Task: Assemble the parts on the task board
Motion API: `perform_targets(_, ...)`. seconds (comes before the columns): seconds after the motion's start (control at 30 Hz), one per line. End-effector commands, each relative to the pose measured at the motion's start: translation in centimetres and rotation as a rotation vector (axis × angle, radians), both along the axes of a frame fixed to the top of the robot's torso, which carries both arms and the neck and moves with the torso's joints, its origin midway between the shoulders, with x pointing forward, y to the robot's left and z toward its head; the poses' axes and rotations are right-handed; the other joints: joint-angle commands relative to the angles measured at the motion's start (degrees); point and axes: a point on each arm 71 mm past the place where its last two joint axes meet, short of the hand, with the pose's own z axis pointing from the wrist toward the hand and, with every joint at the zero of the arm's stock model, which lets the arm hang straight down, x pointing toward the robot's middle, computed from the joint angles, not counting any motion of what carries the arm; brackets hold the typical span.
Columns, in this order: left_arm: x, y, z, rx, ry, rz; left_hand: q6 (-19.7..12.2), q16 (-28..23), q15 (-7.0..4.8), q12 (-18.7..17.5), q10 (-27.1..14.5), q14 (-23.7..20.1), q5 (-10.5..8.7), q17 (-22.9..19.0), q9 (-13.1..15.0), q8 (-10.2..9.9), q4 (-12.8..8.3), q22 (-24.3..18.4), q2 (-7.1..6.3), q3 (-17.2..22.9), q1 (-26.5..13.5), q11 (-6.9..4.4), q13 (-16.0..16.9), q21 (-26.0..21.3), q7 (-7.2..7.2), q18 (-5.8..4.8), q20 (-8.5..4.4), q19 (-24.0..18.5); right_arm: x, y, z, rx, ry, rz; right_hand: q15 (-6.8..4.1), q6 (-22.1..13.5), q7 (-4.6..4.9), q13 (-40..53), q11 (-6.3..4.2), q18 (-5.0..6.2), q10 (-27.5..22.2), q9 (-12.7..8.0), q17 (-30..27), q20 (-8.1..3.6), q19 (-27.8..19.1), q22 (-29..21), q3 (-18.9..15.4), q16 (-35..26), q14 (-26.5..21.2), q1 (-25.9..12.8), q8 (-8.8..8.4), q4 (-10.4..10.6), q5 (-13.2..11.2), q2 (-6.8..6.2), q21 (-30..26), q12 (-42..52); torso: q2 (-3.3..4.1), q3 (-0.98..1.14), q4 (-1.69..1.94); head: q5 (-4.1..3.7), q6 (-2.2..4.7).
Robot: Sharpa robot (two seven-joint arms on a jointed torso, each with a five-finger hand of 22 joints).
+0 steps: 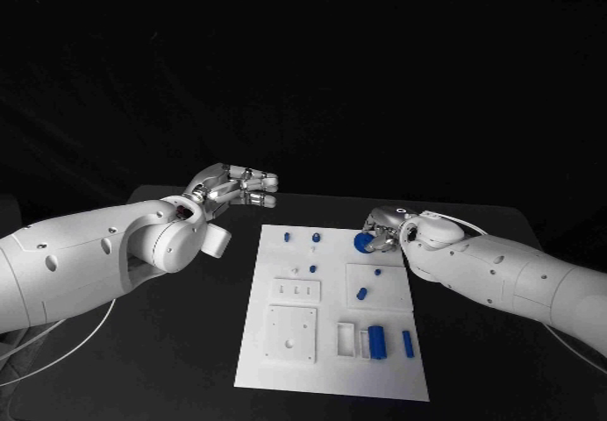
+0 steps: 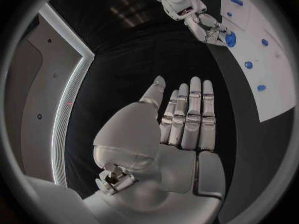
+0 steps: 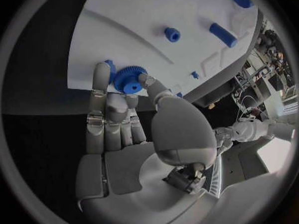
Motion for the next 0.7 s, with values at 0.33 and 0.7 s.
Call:
perform_targets(0.33, -0.08, -0.21, 0.05, -0.005, -0.004, -0.016, -0.26, -0.26, 0.05, -0.13, -0.21, 0.10, -0.22, 0.09, 0.04, -0.19, 0.44, 0.06, -0.60, 0.05, -0.06, 0.05, 0.07, -0.28, 0.08, -0.61, 0.11, 0.26, -0.33, -0.52, -1.49, -0.086, 0.095, -0.006, 0.03, 2.43, -0.25, 0.31, -0.52, 0.66, 0.07, 0.16, 0.55, 0.20, -0.83, 2.63, 3.04, 0.35, 0.08, -1.58, 0.10, -1.32, 2.18, 0.32, 0.64, 0.49, 0.06, 0.03, -0.05, -0.06, 0.04)
perform_targets(0.7, -0.09, -0.14, 0.05, -0.005, -0.004, -0.014, -0.16, -0.25, 0.04, -0.13, -0.16, 0.12, -0.20, 0.09, 0.05, -0.18, 0.58, 0.07, -0.56, 0.06, -0.06, 0.03, 0.07, -0.31, 0.05, -0.61, 0.10, 0.28, -0.22, -0.36, -0.87, -0.047, 0.010, -0.008, -0.83, 13.14, -3.00, 0.61, -1.72, 0.09, 1.03, 0.62, 0.85, -0.22, -0.62, 2.98, 7.20, 0.60, 0.25, -1.90, 0.23, 0.86, -8.15, 2.80, 0.05, 1.02, 0.07, 0.04, -0.05, -0.09, 0.06)
